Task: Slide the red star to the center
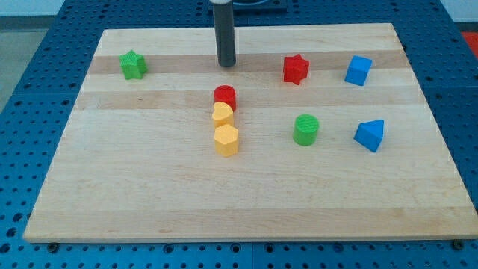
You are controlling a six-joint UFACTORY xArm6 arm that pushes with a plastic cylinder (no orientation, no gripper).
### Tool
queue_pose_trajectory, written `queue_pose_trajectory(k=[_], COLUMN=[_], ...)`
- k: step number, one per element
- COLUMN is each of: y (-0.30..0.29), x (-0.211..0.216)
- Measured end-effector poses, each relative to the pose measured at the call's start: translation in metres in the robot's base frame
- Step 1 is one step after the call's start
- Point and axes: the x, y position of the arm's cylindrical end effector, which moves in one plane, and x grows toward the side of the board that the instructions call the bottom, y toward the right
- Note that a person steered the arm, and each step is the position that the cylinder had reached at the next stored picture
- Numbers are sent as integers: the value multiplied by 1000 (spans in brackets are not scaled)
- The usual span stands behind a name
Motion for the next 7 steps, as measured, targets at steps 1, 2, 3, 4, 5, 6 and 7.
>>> queue_pose_trajectory(k=[1, 2, 3, 4, 5, 6, 7], y=[56, 127, 156, 160, 126, 128, 147], x=[-27, -23, 0, 59, 122, 130, 91])
